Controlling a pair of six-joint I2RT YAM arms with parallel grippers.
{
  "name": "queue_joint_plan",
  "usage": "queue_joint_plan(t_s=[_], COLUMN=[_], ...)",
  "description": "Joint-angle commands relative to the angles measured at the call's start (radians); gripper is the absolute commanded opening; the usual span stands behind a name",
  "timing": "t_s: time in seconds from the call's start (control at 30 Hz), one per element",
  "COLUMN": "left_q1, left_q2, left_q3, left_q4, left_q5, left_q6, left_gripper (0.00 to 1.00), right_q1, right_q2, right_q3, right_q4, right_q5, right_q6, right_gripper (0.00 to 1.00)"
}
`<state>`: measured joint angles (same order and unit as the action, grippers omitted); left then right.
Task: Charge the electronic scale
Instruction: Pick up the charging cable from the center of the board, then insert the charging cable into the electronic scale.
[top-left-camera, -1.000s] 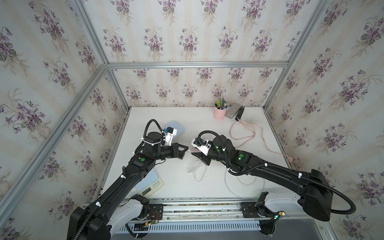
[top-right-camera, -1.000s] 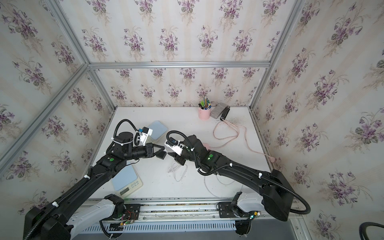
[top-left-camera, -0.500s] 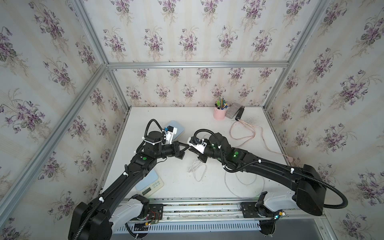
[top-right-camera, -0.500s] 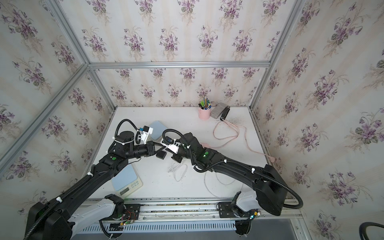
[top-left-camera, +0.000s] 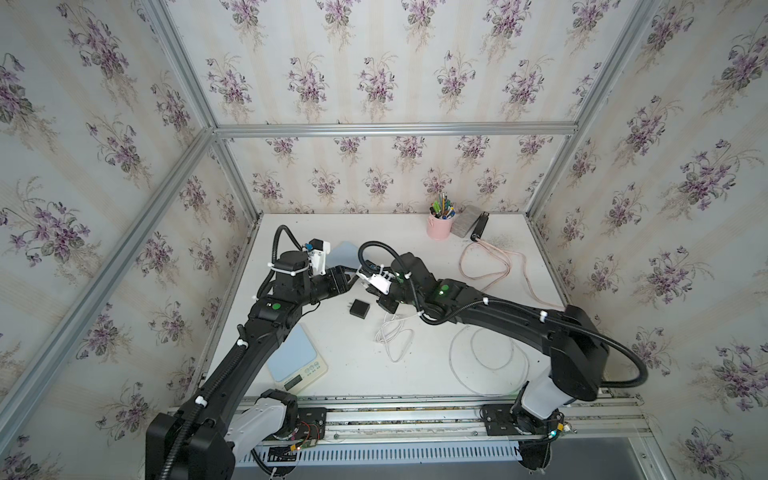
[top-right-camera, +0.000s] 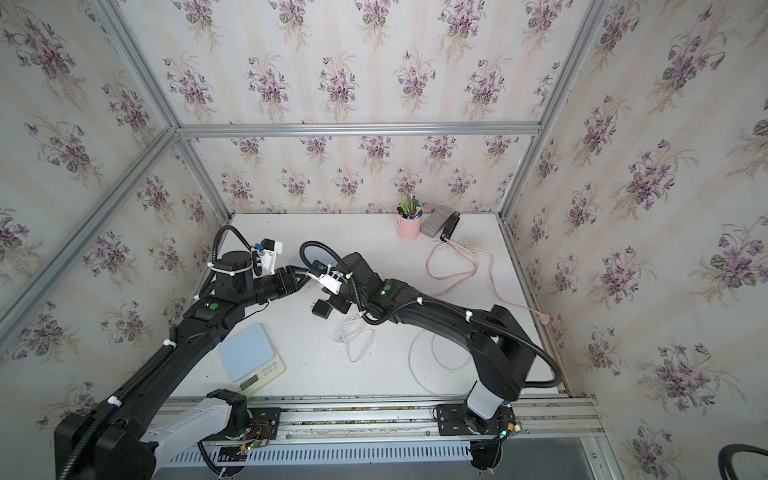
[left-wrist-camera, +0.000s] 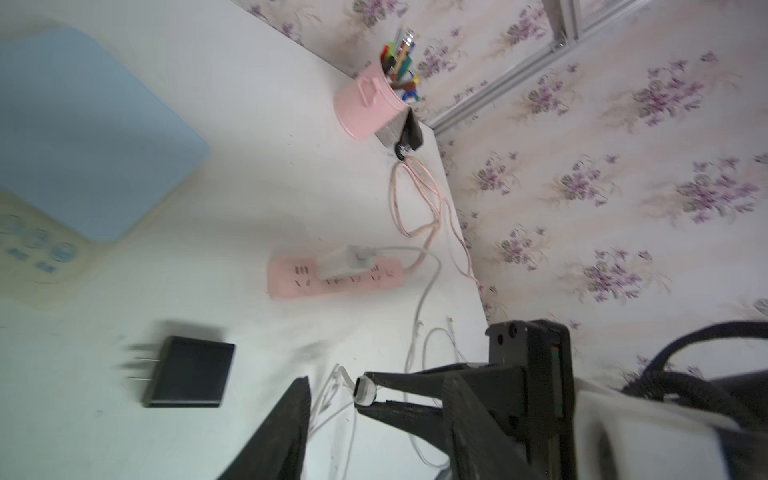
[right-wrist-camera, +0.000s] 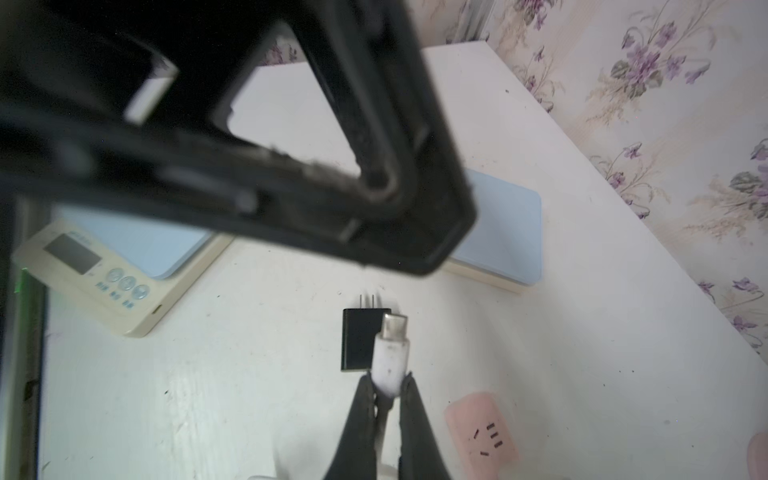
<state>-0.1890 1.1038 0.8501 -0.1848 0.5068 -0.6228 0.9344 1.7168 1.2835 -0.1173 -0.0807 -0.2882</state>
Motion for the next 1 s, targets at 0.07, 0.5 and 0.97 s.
queue_joint_plan(t_s=[0.07,0.5,0.97], left_q1=[0.096,0.197,0.195], left_q2=[0.227,0.938,0.989], left_q3=[0.173,0.713,0.66], left_q4=[-0.141,-0.402,-0.569], left_q5=[-0.143,-0.176,-0.106], left_q6=[0.16,0.383,0.459], left_gripper=[0.54,0.62,0.62], right_q1=[-0.018,-0.057,-0.089], right_q2=[0.3,0.678,0.625], right_q3=[0.3,0.647,0.546], right_q4=[-0.287,-0.412,-0.35], right_q5=[0.055,0.059,-0.074], right_q6=[0.05,-0.032,-0.022], right_gripper=[0.0,0.0,0.0])
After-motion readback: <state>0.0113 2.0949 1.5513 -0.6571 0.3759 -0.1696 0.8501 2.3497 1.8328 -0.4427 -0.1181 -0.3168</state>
